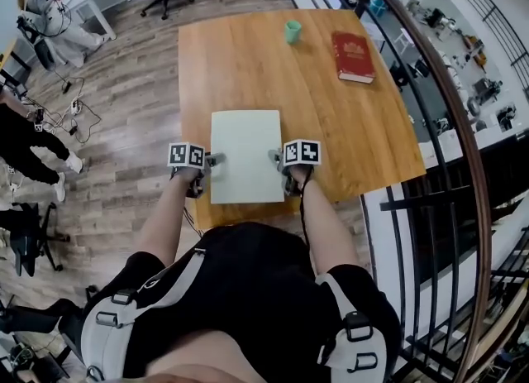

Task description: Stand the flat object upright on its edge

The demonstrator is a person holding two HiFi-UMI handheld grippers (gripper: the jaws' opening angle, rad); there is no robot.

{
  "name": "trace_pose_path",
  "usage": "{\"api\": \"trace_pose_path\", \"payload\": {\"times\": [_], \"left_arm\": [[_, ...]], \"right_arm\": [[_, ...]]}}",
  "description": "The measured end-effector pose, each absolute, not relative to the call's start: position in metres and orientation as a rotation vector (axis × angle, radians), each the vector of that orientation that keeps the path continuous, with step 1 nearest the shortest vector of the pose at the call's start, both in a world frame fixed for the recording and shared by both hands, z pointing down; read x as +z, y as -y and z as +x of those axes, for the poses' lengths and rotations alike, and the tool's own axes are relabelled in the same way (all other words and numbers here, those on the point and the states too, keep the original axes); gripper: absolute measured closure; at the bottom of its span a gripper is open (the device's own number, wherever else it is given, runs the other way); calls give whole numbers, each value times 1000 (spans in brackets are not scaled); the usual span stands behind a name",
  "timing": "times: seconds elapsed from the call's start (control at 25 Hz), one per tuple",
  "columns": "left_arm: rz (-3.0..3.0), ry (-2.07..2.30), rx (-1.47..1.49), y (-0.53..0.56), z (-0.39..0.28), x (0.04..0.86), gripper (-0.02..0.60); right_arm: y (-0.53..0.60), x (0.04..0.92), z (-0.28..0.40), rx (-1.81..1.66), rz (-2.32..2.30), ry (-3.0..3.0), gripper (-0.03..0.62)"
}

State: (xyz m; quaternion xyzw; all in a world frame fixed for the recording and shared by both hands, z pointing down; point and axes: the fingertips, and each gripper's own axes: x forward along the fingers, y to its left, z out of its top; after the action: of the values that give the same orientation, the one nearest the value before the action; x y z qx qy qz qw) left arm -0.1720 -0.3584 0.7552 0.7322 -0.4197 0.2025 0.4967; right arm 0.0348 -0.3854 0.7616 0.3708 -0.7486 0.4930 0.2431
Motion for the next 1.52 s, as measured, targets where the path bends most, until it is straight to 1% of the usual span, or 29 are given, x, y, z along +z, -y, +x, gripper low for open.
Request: {"api": "trace_pose_path", "payload": {"times": [0.16, 0.4, 0.52, 0.72, 0.88, 1.04, 1.28, 1.52], "left_arm": [[1831, 1022, 448, 354, -172, 738, 344], [1953, 1155, 297, 377, -181, 682, 345], [2018, 1196, 251, 385, -185, 655, 345], [2162, 1278, 262, 394, -195, 623, 345], [2302, 1390, 297, 399, -203, 594, 345], [2405, 1507, 337, 402, -209, 578, 347], [2431, 1650, 503, 404, -218, 589, 351], [2416, 1681, 597, 401, -213, 611, 374]], "right_arm": [[387, 743, 33, 1286, 998, 2086, 385], [419, 689, 23, 1152, 1050, 2214, 385], [434, 655, 17, 994, 1072, 2322, 385], [448, 598, 0, 624, 1075, 2497, 385], [452, 575, -7, 493, 1096, 2564, 385], [453, 568, -12, 394, 1135, 2613, 385], [457, 582, -23, 195, 1169, 2571, 385], [462, 617, -19, 207, 1153, 2491, 388]]}}
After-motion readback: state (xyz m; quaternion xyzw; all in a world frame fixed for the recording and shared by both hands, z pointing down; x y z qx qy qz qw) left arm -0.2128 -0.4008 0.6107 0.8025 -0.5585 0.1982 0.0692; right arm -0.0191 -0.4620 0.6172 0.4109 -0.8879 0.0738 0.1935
